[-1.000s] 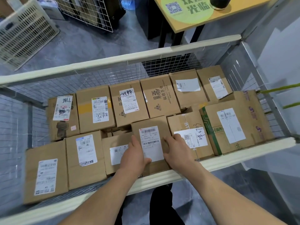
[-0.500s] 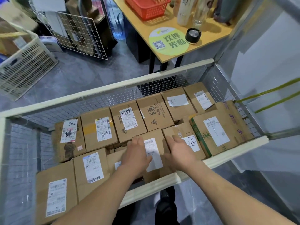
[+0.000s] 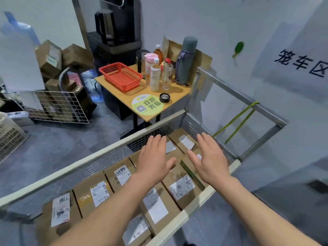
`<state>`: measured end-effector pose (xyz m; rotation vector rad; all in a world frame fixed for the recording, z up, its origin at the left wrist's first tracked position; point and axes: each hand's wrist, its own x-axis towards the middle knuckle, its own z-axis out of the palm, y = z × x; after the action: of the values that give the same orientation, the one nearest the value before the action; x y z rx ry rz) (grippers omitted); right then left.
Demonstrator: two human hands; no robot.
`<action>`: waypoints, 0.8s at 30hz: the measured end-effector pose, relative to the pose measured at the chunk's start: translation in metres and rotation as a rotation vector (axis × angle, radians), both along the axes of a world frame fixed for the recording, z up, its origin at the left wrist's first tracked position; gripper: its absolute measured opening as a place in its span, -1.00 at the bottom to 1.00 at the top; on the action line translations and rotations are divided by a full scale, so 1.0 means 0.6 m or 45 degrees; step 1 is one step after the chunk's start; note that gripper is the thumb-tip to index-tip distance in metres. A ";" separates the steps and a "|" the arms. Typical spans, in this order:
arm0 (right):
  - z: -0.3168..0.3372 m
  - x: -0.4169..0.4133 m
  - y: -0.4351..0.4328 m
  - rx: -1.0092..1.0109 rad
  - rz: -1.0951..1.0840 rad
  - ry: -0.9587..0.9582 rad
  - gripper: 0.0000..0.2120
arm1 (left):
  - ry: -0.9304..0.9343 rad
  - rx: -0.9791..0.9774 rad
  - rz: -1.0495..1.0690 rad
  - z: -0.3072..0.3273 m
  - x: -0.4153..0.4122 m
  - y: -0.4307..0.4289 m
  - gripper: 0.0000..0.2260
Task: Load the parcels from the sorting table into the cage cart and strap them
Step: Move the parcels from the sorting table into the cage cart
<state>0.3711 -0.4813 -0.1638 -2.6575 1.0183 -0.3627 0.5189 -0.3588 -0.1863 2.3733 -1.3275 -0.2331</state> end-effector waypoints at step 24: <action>0.338 -0.409 -0.031 -0.650 -0.519 -0.430 -0.26 | -0.361 -0.585 -0.583 0.371 -0.337 -0.146 -0.35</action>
<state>0.1257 -0.5000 0.0391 -2.6284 1.5034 -1.2598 0.3167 -0.4464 0.0366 1.7458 -1.8186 0.2685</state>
